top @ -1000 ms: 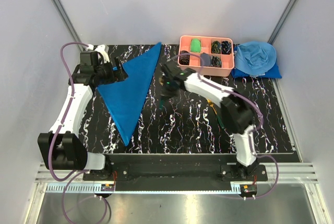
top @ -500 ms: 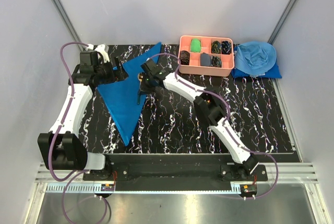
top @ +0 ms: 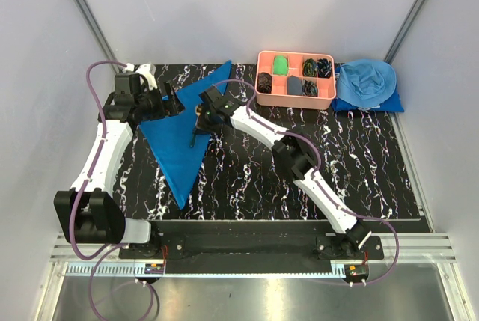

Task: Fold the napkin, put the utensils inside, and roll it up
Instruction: Place the utensil onto the napkin

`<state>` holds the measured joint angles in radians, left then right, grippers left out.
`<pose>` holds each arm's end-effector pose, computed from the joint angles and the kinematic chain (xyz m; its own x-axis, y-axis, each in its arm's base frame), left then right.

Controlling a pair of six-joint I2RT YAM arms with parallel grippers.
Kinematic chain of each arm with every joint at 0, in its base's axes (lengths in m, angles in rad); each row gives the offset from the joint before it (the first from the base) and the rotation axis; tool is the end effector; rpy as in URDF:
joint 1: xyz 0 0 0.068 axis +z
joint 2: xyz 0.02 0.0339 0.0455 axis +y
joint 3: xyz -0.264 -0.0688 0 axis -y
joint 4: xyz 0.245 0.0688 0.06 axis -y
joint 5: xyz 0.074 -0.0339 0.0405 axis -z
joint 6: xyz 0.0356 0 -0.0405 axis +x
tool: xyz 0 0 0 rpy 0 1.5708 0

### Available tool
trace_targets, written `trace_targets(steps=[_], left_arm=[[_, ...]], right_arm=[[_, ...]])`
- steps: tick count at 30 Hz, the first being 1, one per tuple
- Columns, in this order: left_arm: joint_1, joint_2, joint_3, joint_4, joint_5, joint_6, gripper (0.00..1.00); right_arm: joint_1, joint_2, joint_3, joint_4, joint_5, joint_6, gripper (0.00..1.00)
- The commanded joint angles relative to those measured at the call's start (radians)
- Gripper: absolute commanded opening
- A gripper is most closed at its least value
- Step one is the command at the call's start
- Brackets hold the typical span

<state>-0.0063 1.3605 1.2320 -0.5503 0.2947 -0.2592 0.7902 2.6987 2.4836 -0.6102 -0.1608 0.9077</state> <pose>0.2996 -0.0122 0.3319 -0.6664 -0.2411 -0.7056 0.0634 0.9245 -0.3758 0.4074 0.4195 0.1528 -0.9312 0.1653 -0.3248 -0.0713 0.7915 0.6070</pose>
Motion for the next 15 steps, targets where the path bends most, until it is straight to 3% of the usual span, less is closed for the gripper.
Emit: trace_targets(steps=[1, 4, 9, 11, 15], left_arm=[[0.006, -0.026, 0.020, 0.052, 0.037, -0.006, 0.91], [0.005, -0.024, 0.018, 0.052, 0.040, -0.006, 0.91], [0.006, -0.024, 0.014, 0.056, 0.044, -0.006, 0.93], [0.005, -0.024, 0.014, 0.058, 0.035, -0.014, 0.99], [0.006, -0.035, 0.011, 0.059, 0.006, -0.012, 0.99]], right_arm=[[0.000, 0.015, 0.055, 0.013, -0.002, 0.036, 0.00], [0.000, 0.023, 0.061, 0.013, -0.002, 0.034, 0.01], [0.000, 0.013, 0.089, 0.012, -0.016, -0.007, 0.33], [0.000, -0.005, 0.087, 0.010, -0.010, -0.033, 0.40], [0.000, -0.095, 0.058, 0.010, -0.002, -0.139, 0.49]])
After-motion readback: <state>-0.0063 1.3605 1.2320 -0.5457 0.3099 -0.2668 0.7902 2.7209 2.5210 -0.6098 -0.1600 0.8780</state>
